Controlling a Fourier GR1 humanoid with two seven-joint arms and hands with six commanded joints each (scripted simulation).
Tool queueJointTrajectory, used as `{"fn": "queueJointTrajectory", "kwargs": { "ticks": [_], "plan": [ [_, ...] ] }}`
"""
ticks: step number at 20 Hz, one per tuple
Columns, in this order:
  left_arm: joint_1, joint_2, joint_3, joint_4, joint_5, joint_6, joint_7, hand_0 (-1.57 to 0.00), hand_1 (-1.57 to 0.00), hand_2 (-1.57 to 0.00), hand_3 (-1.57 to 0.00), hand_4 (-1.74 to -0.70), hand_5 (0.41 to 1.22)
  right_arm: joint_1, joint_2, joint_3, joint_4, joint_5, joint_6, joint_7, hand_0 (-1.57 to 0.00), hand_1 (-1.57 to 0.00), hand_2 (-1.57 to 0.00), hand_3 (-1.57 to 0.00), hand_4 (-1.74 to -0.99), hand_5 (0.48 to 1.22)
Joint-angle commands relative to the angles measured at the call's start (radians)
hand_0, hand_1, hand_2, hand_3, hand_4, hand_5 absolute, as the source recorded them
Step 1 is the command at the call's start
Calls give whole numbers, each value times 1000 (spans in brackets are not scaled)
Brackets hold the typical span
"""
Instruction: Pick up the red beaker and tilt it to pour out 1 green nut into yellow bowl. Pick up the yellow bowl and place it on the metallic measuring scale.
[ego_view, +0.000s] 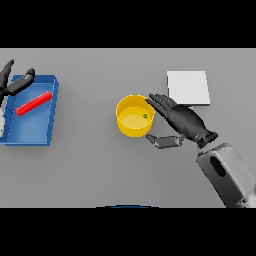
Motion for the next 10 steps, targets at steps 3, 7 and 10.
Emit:
{"fn": "queueJointTrajectory", "kwargs": {
  "ticks": [3,7,10],
  "plan": [
    [22,6,0,-27,2,0,-10,-1,-1,-1,-1,-809,687,-88,-22,72,53,66,53,-40,1,1,1,1,-1167,639],
    [21,13,7,-18,8,-12,-12,0,0,0,0,-806,695,-185,-26,140,152,123,95,-94,1,1,1,1,-1153,639],
    [21,9,4,-22,10,-16,-8,1,1,1,1,-808,696,-246,-12,181,235,150,129,-115,1,1,1,1,-1157,644]
  ]
}}
